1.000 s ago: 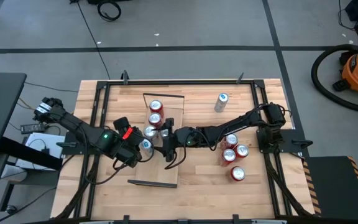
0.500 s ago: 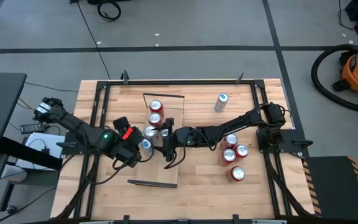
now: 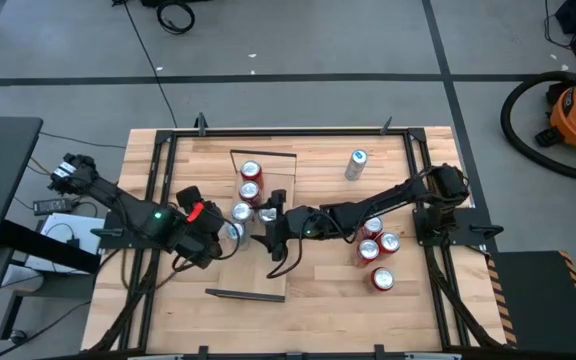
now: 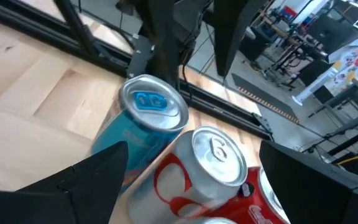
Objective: Place canned beverage on shelf
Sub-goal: Put the red white soda can on the shelf aligned with the red white soda can
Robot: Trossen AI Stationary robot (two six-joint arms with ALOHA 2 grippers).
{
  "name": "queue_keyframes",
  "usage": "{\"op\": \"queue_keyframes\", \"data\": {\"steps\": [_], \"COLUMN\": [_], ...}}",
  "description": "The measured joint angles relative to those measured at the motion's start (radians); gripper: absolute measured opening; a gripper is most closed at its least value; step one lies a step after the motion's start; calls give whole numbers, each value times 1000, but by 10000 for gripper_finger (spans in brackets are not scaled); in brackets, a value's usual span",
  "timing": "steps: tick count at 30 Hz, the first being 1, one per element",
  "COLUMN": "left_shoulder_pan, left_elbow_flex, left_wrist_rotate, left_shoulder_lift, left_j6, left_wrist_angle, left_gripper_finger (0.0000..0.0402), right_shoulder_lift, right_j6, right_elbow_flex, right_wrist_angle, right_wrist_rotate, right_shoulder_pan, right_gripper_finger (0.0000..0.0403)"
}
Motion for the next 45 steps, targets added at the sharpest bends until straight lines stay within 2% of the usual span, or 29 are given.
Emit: {"op": "queue_keyframes", "data": {"steps": [4, 7, 11, 13, 16, 22, 28, 32, 35, 40, 45], "left_shoulder_pan": [-36, -65, -89, -92, -79, -7, 59, 79, 91, 106, 103], "left_elbow_flex": [0, 0, 0, 1, -21, -151, -320, -366, -368, -368, -369], "left_wrist_rotate": [-40, -94, -197, -230, -221, -95, -4, 38, 40, 40, 40], "left_shoulder_lift": [-49, -88, -113, -113, -112, -143, -217, -269, -287, -296, -296], "left_j6": [9, 84, 258, 385, 569, 798, 968, 1082, 1103, 1064, 1055], "left_wrist_angle": [66, 175, 387, 499, 676, 956, 1268, 1444, 1542, 1572, 1570], "left_gripper_finger": [249, 249, 249, 249, 249, 249, 249, 249, 249, 249, 249], "right_shoulder_lift": [-69, -132, -239, -298, -393, -550, -570, -548, -539, -515, -494], "right_j6": [-30, -38, 33, 81, 161, 312, 450, 536, 638, 806, 959], "right_elbow_flex": [0, 0, 0, -20, -62, -119, -118, -113, -102, -99, -99], "right_wrist_angle": [-92, -184, -345, -414, -504, -668, -838, -926, -1062, -1238, -1385], "right_wrist_rotate": [115, 200, 218, 193, 172, 85, -14, -69, -107, -212, -223], "right_shoulder_pan": [18, 32, 31, 2, -52, -130, -109, -56, -34, -40, -41], "right_gripper_finger": [375, 375, 375, 374, 374, 374, 373, 373, 373, 376, 384]}}
